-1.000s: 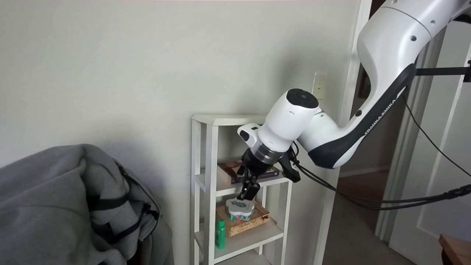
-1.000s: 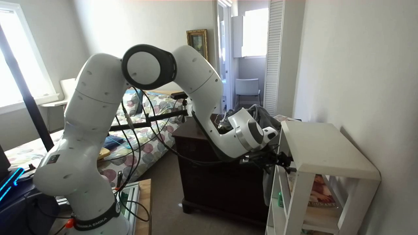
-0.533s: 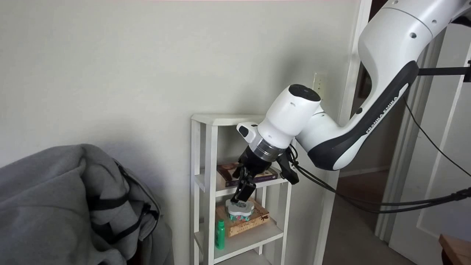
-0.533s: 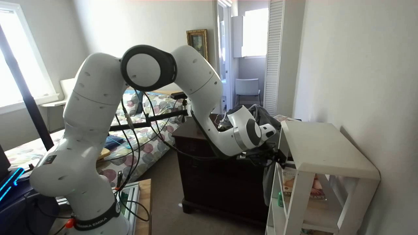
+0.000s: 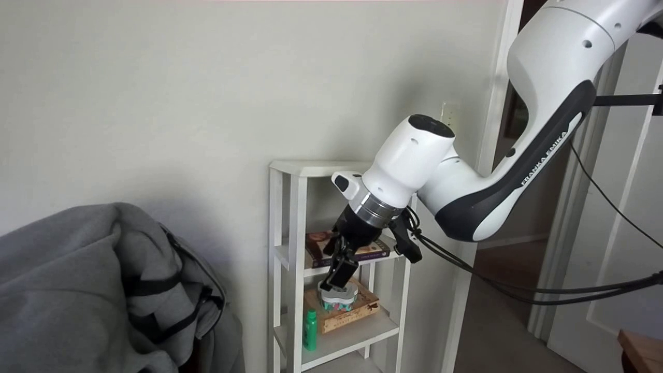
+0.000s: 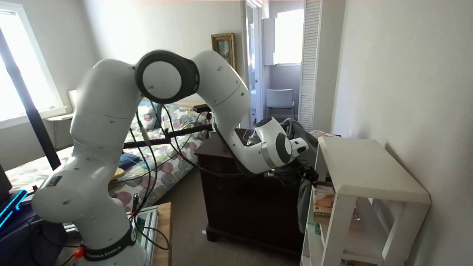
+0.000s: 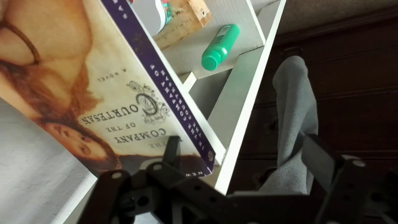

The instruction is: Move the book to the top of the shelf

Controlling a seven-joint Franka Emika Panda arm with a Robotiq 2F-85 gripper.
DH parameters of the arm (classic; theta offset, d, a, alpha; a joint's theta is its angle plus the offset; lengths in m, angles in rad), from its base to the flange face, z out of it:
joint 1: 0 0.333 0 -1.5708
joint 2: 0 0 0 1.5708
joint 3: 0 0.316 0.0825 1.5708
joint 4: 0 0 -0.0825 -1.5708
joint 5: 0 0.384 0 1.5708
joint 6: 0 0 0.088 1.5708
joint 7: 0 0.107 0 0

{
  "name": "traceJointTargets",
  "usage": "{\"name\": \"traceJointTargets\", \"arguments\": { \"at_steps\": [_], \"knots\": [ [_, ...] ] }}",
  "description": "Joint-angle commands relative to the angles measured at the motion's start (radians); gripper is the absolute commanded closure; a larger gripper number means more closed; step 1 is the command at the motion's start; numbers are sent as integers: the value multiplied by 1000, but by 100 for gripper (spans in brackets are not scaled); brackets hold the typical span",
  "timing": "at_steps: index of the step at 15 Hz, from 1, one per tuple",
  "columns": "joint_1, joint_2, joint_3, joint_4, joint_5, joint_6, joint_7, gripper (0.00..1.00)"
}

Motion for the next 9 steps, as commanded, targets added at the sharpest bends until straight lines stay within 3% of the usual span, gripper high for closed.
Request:
{"name": "traceJointTargets", "arguments": {
  "at_steps": [1, 4, 6, 9],
  "knots": [
    [48, -40, -47, -6, -30, -47, 88, 0],
    [156, -83, -169, 29, -166, -138, 240, 0],
    [203, -98, -204, 29, -235, -234, 299, 0],
    [246, -97, -206, 3, -261, -355, 307, 0]
  ]
}}
